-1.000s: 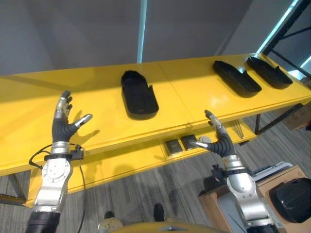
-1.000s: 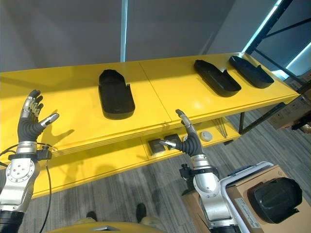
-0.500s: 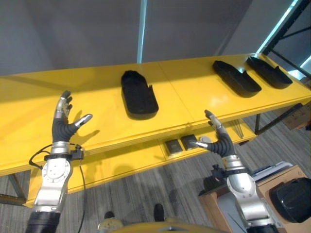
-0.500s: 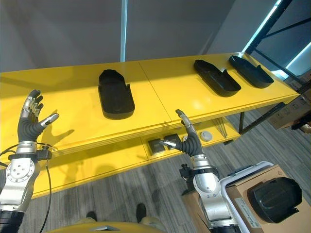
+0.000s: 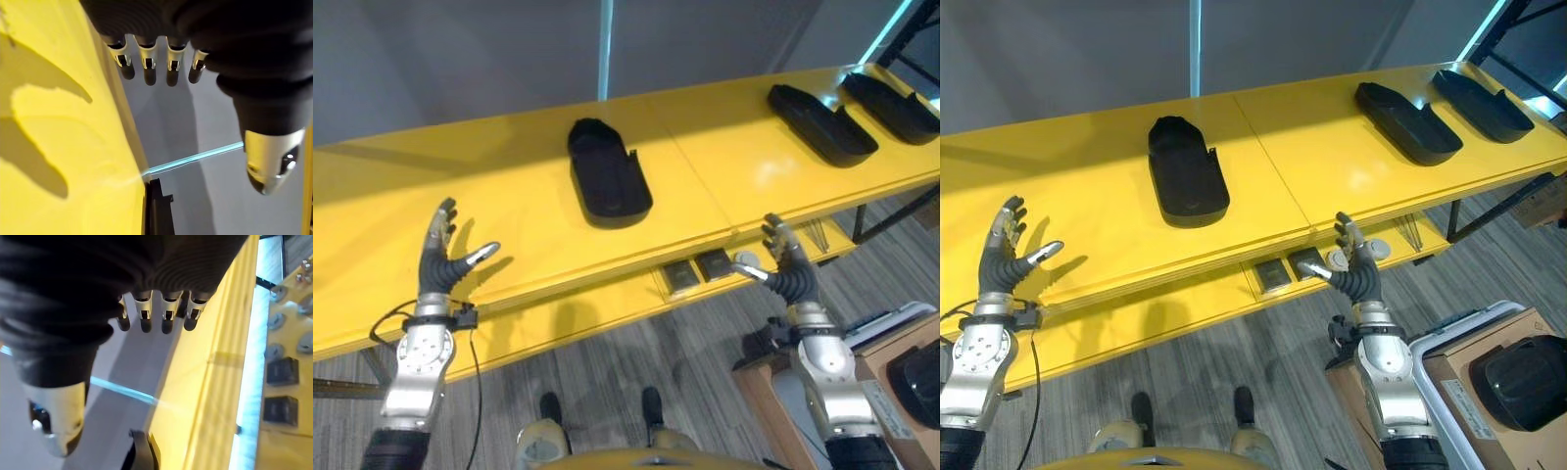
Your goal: Move parts from the plastic box to the shelf.
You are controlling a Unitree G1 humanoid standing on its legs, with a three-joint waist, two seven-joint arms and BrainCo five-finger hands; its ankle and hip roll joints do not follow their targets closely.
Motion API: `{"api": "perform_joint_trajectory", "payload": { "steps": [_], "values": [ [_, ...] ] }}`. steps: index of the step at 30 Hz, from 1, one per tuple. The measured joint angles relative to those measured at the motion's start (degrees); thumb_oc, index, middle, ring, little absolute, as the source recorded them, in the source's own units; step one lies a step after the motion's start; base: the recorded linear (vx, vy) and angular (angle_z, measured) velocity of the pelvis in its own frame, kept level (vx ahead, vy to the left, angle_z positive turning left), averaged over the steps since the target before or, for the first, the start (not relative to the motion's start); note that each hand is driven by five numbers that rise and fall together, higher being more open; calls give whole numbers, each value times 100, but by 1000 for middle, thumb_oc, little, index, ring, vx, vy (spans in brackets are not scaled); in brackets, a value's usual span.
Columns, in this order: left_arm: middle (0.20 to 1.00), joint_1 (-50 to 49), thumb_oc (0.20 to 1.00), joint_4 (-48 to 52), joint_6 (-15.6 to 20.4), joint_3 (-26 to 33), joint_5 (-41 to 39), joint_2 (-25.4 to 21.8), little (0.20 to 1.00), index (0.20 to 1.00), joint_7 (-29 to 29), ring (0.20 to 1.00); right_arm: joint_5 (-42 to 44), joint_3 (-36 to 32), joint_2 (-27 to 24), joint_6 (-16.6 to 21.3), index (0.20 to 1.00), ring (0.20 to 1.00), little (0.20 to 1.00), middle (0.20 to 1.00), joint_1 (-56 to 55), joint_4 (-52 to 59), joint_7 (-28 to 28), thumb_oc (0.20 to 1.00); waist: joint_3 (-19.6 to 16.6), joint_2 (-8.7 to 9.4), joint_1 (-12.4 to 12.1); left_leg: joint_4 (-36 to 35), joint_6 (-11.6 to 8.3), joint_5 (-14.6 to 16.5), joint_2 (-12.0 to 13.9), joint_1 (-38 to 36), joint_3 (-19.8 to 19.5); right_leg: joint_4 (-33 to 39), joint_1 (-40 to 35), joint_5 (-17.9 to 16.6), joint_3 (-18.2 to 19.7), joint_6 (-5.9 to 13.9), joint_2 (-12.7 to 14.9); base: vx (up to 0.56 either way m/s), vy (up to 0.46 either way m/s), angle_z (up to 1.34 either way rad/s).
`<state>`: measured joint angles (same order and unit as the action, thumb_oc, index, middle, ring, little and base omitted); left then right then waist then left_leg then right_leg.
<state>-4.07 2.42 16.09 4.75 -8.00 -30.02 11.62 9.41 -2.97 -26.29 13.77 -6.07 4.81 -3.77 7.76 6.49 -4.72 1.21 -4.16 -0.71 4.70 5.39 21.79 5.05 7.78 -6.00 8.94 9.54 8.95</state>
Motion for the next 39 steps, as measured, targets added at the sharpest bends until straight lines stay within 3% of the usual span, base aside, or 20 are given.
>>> {"api": "perform_joint_trajectory", "payload": {
  "steps": [2, 10, 11, 18, 26, 32, 39],
  "values": [
    [1000, 48, 1000, 112, 2, 27, 93, -232, 1000, 1000, -14, 1000, -84, 24, -8, -2, 1000, 1000, 1000, 1000, 34, 260, -3, 1000, -10, 33, 12, -50, 30, -80, -28, 176, 35, -37, 195, -51, -18, 110, 4, 3, 31, -10],
    [1000, 123, 1000, 151, 5, -4, 153, -53, 1000, 1000, -73, 1000, -318, 82, -144, -4, 1000, 1000, 1000, 1000, 601, 349, 2, 1000, 39, -70, -82, -257, -21, -200, 177, 133, 141, -37, 328, -177, -56, 64, -287, 24, 1, -10],
    [1000, 122, 1000, 151, 4, -6, 156, -5, 1000, 1000, -74, 1000, -317, 70, -141, -4, 200, 200, 200, 200, 624, 349, -1, 200, 50, -88, -85, -282, -45, -215, 198, 110, 155, -37, 328, -177, -56, 64, -313, 18, -8, -11],
    [1000, 127, 1000, 161, 5, -12, 152, 338, 1000, 1000, -63, 1000, -243, 88, -122, 34, 200, 200, 200, 200, 437, 826, 165, 200, 192, -327, -34, -552, -165, -324, 290, -126, 170, -33, 224, -107, -228, 41, -440, 11, -26, -3],
    [1000, 160, 1000, 162, 28, -18, 137, 421, 1000, 1000, -39, 1000, 654, 914, -123, 139, 200, 200, 200, 200, 395, 997, 893, 200, 215, -428, 22, -561, -188, -390, 344, -127, 174, -33, 224, -104, -316, 45, -481, -22, -8, 0],
    [1000, 173, 1000, 162, 92, -31, 81, 432, 1000, 1000, 30, 1000, 1307, 1422, -101, 139, 200, 200, 200, 200, 575, 988, 1150, 200, 211, -450, -31, -553, -184, -417, 358, -160, 170, -33, 182, -142, -325, -6, -494, 0, 0, 0],
    [1000, 3, 1000, 157, 197, -65, -72, 527, 1000, 1000, 64, 1000, 1773, 1911, 97, 131, 200, 200, 200, 200, 1074, 716, 1363, 200, 243, -536, -280, -546, -193, -426, 395, -132, 106, -32, 158, -114, -382, 30, -513, -7, -7, 5]
  ]
}}
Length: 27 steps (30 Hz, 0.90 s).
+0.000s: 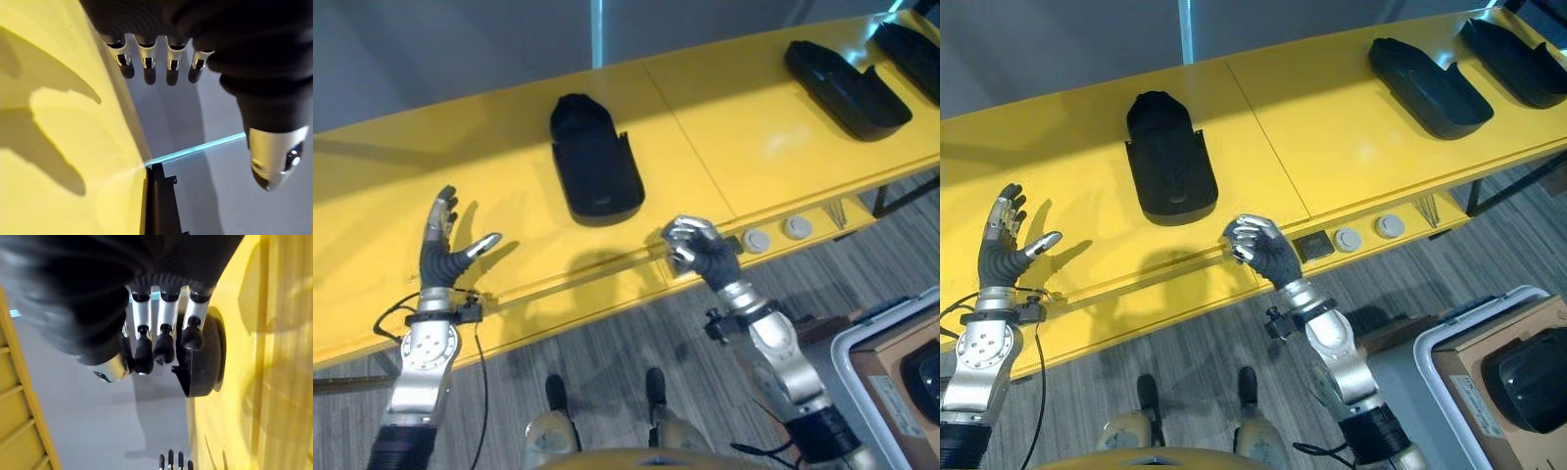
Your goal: Move parts from the plastic box to the shelf.
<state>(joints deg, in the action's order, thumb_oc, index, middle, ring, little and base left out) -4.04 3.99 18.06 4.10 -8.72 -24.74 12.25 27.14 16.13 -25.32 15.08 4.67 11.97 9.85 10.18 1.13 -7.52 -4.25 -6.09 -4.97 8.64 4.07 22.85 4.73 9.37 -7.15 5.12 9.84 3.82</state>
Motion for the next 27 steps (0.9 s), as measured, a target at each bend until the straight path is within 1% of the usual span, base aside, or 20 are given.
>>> {"api": "perform_joint_trajectory", "payload": {
  "steps": [4, 5, 6, 7, 9, 14, 15, 19, 25, 27],
  "values": [
    [1000, -33, 1000, -5, 8, -41, -25, 4, 1000, 1000, -19, 1000, 60, -59, -73, -7, 200, 200, 200, 200, 76, -11, -1, 200, 47, -103, -125, -15, -7, -70, 5, 208, -220, -1, 74, 11, -217, -10, 9, -9, -16, 24],
    [1000, -49, 1000, -5, 8, -54, -30, 4, 1000, 1000, -23, 1000, 66, -55, -79, -10, 200, 200, 200, 200, 67, -29, -2, 200, 52, -112, -120, -16, -6, -90, 8, 248, -266, -1, 87, 11, -262, -12, 8, 3, -18, 24],
    [1000, -76, 1000, -5, 9, -56, -74, 4, 1000, 1000, -30, 1000, 78, -48, -76, -24, 200, 200, 200, 200, 71, -82, 6, 200, 53, -112, -164, -15, 0, -115, 15, 270, -288, -2, 91, -1, -277, -28, 1, 19, -25, 20],
    [1000, -130, 1000, -5, 9, -52, -127, 4, 1000, 1000, -52, 1000, 217, -51, -77, -28, 200, 200, 200, 200, 78, -184, 13, 200, 53, -113, -178, -16, 0, -116, 20, 294, -332, -2, 89, 6, -314, -26, -2, 24, -16, 17],
    [1000, -222, 1000, -5, 8, -45, -142, 4, 1000, 1000, -80, 1000, 298, -64, -113, -30, 200, 200, 200, 200, 65, -244, 11, 200, 59, -122, -162, -16, -1, -117, 19, 346, -412, -1, 90, 35, -403, -54, 4, 21, -18, 19],
    [1000, -294, 1000, -5, 8, -25, -242, 3, 1000, 1000, -140, 1000, 302, -71, -103, -30, 200, 200, 200, 200, 97, -433, 1, 200, 60, -125, -227, -16, -3, -118, 28, 422, -454, -1, 140, 63, -454, -40, -1, 8, -10, 5],
    [1000, -297, 1000, -5, 9, -23, -243, 3, 1000, 1000, -141, 1000, 412, -77, -101, -19, 200, 200, 200, 200, 107, -504, 0, 200, 61, -127, -237, -16, -7, -121, 27, 469, -461, -2, 184, 63, -460, -40, 0, 0, 0, 0],
    [1000, -295, 1000, -7, 8, -34, -249, 4, 1000, 1000, -144, 1000, 577, -100, -73, 0, 200, 200, 200, 200, 213, -494, 9, 200, 73, -145, -220, -16, -24, -150, 42, 553, -504, -1, 249, 60, -507, -44, -15, 2, -10, 3],
    [1000, -294, 1000, -13, 10, -73, -265, 4, 1000, 1000, -148, 1000, 698, -41, 23, -2, 200, 200, 200, 200, 424, -509, 145, 200, 172, -289, -268, -16, -51, -179, 67, 614, -571, -1, 269, 91, -583, -9, -22, 7, -4, 4],
    [1000, -310, 1000, -16, 10, -78, -345, 4, 1000, 1000, -147, 1000, 698, -46, 63, 29, 200, 200, 200, 200, 483, -583, 142, 200, 186, -303, -262, -16, -53, -180, 72, 619, -574, -1, 272, 96, -590, -20, -24, 0, 0, 0]
  ]
}}
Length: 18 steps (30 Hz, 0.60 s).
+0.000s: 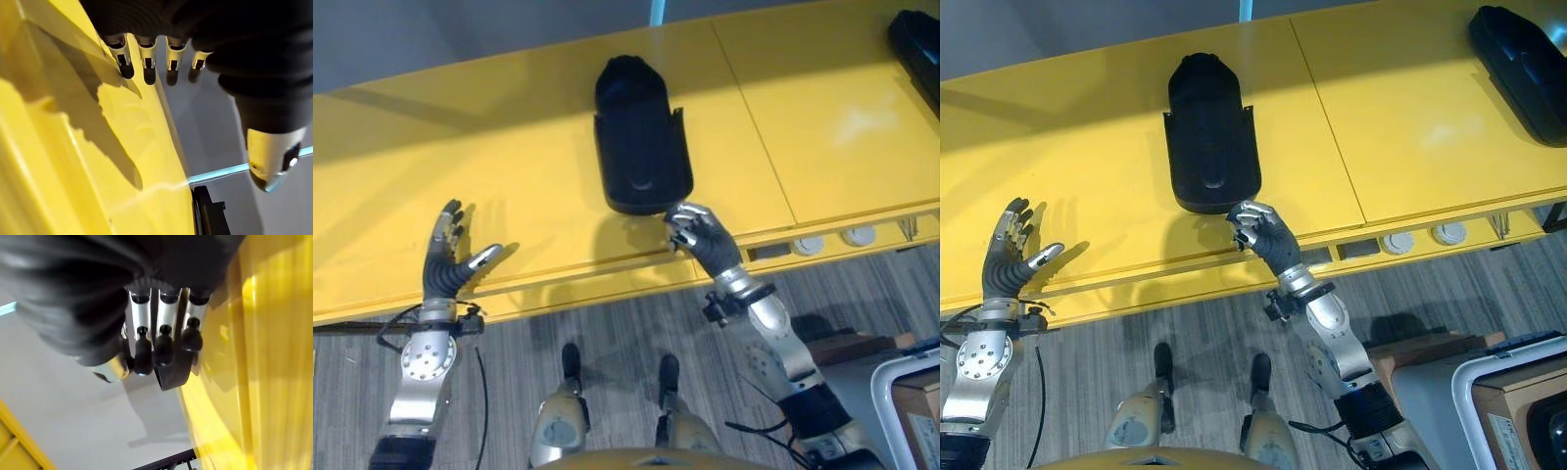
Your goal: Move parts from the plastic box to the shelf.
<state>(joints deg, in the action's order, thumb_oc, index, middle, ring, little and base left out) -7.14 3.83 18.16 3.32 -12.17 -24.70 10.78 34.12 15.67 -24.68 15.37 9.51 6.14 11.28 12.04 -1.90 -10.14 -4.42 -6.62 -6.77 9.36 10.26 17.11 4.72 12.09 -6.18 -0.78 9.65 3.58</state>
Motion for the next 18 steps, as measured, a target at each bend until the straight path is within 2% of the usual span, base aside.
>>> {"api": "perform_joint_trajectory", "payload": {
  "steps": [5, 8, 14, 18],
  "values": [
    [1000, -142, 1000, 3, 79, 39, -125, 0, 1000, 1000, -8, 1000, 45, -62, 193, 104, 200, 200, 200, 200, 228, -48, -64, 200, 47, -101, -64, 0, -3, -17, 11, 134, -11, 0, 128, 3, -7, -2, 1, 0, 0, 0],
    [1000, -138, 1000, 10, 107, 63, -126, -2, 1000, 1000, -29, 1000, 43, -65, 182, 124, 200, 200, 200, 200, 325, -37, -163, 200, 59, -133, -110, 1, 5, -40, 9, 175, -12, -1, 162, -49, -10, -72, 3, 0, 0, 0],
    [1000, -138, 1000, 9, 107, 69, -177, -1, 1000, 1000, -113, 1000, 42, -68, 194, 175, 200, 200, 200, 200, 466, -45, -230, 200, 93, -248, -126, 0, 4, -40, 15, 203, -15, -1, 187, -10, -17, -19, -1, 0, 0, 0],
    [1000, -136, 1000, 16, 145, 80, -177, -2, 1000, 1000, -112, 1000, 38, -67, 197, 244, 200, 200, 200, 200, 557, -28, -302, 200, 88, -264, -126, 1, 1, -53, 13, 313, -23, -1, 295, -11, -21, -21, 1, 0, 0, 0]
  ]
}}
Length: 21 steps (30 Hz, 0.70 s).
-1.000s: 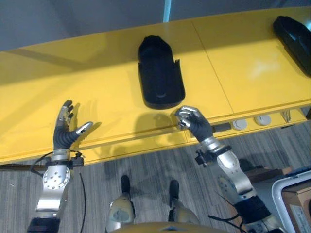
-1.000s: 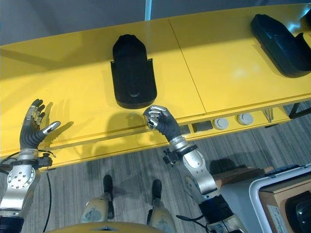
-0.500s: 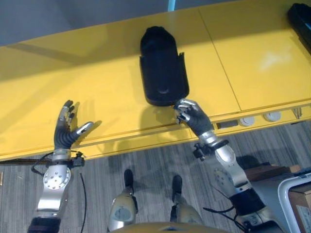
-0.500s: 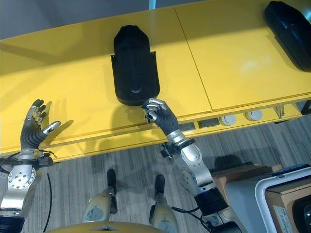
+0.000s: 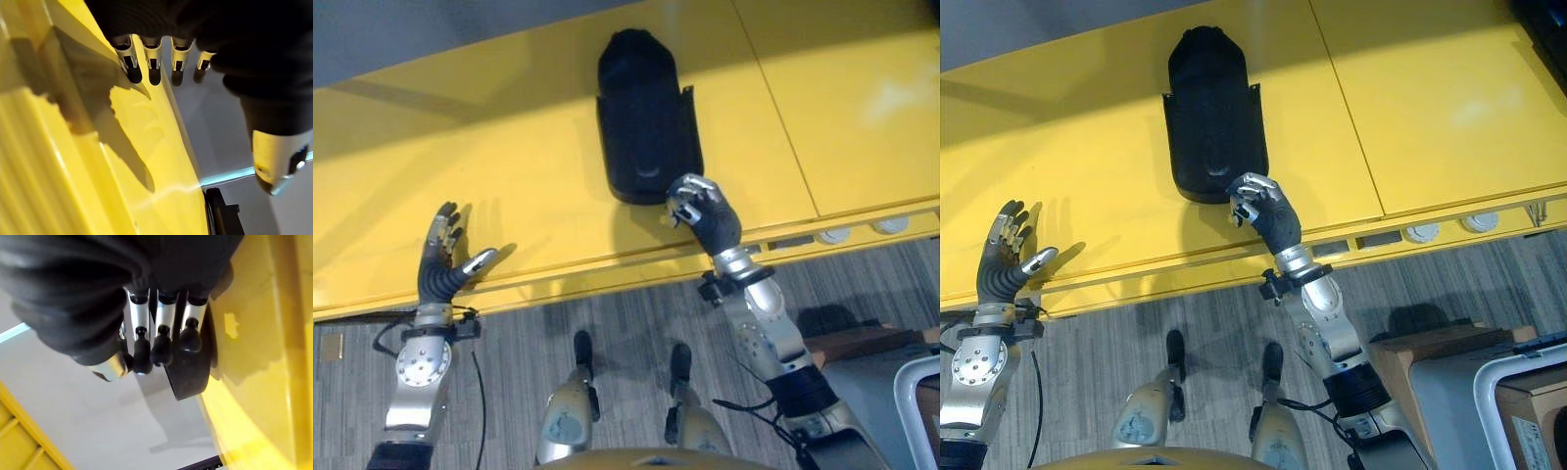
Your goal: Move parts from the plastic box to the shelf.
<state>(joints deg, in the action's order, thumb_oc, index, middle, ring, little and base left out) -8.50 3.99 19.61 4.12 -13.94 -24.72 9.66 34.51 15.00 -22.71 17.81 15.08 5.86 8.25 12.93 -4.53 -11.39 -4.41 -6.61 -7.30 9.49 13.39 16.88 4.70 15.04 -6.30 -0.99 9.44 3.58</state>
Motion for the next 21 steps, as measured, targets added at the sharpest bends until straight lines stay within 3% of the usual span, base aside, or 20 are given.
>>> {"api": "perform_joint_trajectory", "payload": {
  "steps": [8, 21],
  "values": [
    [1000, 56, 1000, -6, 55, -21, -1, 0, 1000, 1000, 0, 1000, -56, -1, 2, 69, 200, 200, 200, 200, 227, -9, -140, 200, -10, -109, 3, 0, 9, -37, -1, 153, -92, 0, 103, -26, -88, -34, 1, 14, 5, 4],
    [1000, 144, 1000, -5, 37, -62, -56, 0, 1000, 1000, -5, 1000, -123, -2, 97, 67, 200, 200, 200, 200, 297, -36, -356, 200, -17, -121, 16, 1, 24, -50, -27, 151, -110, -2, 85, -67, -110, -88, 2, -2, 5, 1]
  ]
}}
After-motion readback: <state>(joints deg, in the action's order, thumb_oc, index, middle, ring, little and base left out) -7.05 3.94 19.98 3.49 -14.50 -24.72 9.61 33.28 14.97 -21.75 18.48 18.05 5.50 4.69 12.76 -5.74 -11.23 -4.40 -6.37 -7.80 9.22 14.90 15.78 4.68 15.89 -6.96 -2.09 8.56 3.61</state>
